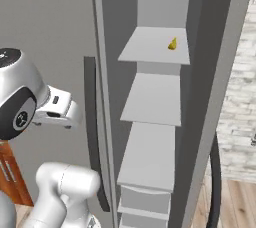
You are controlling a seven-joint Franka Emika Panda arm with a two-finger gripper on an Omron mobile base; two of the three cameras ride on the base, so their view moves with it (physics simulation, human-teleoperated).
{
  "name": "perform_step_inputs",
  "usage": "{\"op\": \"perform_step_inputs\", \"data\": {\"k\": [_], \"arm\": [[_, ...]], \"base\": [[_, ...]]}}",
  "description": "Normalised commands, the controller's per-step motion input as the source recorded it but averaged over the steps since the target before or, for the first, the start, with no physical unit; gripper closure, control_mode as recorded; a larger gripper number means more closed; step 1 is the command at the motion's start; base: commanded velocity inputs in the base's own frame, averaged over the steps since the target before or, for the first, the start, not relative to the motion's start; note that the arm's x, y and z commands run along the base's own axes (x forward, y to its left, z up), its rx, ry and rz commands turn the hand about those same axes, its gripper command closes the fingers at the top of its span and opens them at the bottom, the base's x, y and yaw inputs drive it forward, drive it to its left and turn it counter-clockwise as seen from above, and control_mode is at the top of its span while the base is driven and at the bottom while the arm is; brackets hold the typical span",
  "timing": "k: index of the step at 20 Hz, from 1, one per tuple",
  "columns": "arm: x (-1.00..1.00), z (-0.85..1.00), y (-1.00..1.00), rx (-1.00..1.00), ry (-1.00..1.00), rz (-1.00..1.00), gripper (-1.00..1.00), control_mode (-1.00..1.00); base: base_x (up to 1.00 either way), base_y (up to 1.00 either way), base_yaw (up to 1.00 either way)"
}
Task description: Take the squash, bell pepper, and lemon wedge from the freezer and place them in the bowl on the counter.
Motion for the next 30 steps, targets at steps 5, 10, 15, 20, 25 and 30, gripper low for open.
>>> {"op": "perform_step_inputs", "data": {"k": [5,10,15,20,25,30], "arm": [[0.00,0.00,0.00,0.00,0.00,0.00,-1.00,1.00],[0.00,0.00,0.00,0.00,0.00,0.00,-1.00,1.00],[0.00,0.00,0.00,0.00,0.00,0.00,-1.00,1.00],[0.00,0.00,0.00,0.00,0.00,0.00,-1.00,1.00],[0.00,0.00,0.00,0.00,0.00,0.00,-1.00,1.00],[0.00,0.00,0.00,0.00,0.00,0.00,-1.00,1.00]], "base": [[0.37,-0.54,0.06],[0.01,-0.66,0.01],[-0.03,-0.53,0.00],[0.07,-0.45,-0.01],[0.32,-0.41,-0.03],[0.50,-0.32,-0.06]]}}
